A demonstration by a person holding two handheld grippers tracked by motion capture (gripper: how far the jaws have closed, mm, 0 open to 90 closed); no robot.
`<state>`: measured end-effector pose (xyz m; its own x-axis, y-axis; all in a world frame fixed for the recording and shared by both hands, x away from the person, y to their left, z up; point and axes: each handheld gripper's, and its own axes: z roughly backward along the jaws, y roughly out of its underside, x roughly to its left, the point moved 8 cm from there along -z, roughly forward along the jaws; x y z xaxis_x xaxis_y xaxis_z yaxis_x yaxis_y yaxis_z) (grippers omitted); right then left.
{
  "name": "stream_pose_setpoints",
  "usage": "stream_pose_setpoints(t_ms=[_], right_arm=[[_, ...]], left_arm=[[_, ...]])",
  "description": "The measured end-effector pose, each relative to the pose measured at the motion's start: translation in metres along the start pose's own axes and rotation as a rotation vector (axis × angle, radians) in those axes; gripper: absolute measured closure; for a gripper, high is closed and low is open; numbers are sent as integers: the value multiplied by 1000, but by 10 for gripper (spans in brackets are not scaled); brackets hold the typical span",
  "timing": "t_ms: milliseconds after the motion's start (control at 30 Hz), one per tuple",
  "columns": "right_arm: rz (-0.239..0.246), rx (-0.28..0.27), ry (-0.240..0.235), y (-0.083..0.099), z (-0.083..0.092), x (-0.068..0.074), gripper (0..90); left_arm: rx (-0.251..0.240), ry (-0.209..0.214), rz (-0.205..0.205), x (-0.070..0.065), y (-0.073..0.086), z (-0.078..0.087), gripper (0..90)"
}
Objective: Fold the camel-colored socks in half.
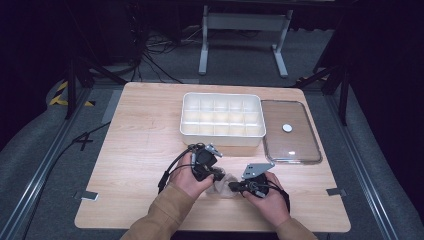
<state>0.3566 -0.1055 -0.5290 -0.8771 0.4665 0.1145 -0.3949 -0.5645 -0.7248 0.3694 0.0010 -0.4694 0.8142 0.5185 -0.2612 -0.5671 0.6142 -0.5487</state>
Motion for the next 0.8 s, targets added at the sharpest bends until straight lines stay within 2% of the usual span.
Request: stream_pose_setpoints(t_ms=[200,467,667,700,733,800], right_arm=[[11,-13,-1,1,0,0,888],[8,-26,-2,2,1,1,873],[19,-17,21,0,7,-1,805],[19,-20,61,-3,20,-4,785],[19,-20,61,-3,20,-4,785],[27,-36,103,-9,35,-6,781]], left_arm=[[17,12,-21,-7,-2,-8,842],[37,12,-25,-9,-2,-20,842],[31,9,0,-6,0,-26,822],[17,10,-2,-5,0,-27,763],[2,22,8,-5,-1,-28,763],[-34,31,14,-5,-4,-25,638]])
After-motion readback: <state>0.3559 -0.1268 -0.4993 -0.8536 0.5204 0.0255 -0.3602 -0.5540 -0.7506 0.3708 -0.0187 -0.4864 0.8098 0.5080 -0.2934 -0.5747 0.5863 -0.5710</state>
